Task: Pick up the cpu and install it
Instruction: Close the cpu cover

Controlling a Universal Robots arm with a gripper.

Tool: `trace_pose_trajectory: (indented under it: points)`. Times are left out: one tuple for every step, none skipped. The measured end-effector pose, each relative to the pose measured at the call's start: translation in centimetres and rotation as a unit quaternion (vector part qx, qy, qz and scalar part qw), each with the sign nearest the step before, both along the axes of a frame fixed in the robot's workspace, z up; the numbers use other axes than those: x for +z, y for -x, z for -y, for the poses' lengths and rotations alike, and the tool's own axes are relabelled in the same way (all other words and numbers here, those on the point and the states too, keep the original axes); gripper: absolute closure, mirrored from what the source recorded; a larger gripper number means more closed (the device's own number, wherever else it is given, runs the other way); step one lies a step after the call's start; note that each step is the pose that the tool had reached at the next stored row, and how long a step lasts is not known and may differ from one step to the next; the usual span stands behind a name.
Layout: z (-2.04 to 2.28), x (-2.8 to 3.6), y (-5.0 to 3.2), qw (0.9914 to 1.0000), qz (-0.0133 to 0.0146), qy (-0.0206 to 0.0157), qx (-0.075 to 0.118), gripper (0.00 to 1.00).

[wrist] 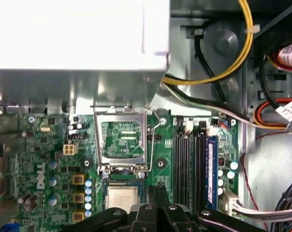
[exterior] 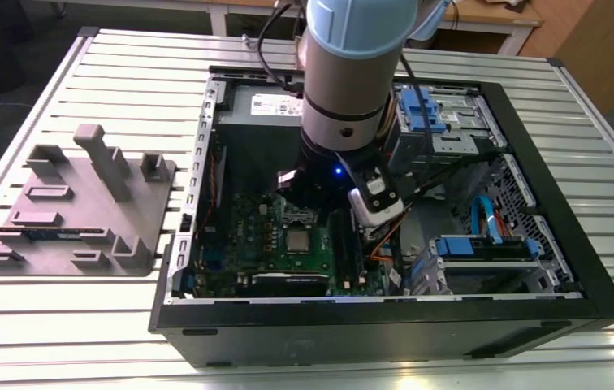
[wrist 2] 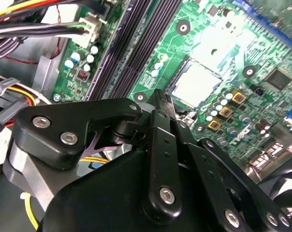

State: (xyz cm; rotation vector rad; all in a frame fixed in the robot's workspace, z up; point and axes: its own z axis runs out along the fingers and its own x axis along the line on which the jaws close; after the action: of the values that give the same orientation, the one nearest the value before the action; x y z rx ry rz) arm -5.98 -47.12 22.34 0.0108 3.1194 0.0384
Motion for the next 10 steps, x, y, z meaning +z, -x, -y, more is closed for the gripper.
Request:
trace_pose_trajectory:
  points:
    - [-0.14,0.0,-0.04,1.0,0.0,0.0,0.0,0.9]
    - [-0.26,-0.01,-0.08,1.0,0.0,0.0,0.0,0.9]
    - [-0.37,-0.02,-0.12,1.0,0.0,0.0001,0.001,0.9]
    - [-0.48,-0.04,-0.19,1.0,0.0,0.0,0.001,0.9]
    - [-0.58,-0.06,-0.29,1.0,0.0,0.0001,0.001,0.9]
    - [-0.69,-0.09,-0.41,1.0,-0.0001,0.0001,0.001,0.9]
    - [-0.79,-0.12,-0.51,1.0,0.0,0.0,0.001,0.9]
    - [-0.88,-0.15,-0.61,1.0,0.0,0.0,0.001,0.9]
    - [-0.99,-0.18,-0.7,1.0,0.0,0.0,0.001,0.9]
    - [-1.08,-0.21,-0.79,1.0,0.0,0.0,0.001,0.9]
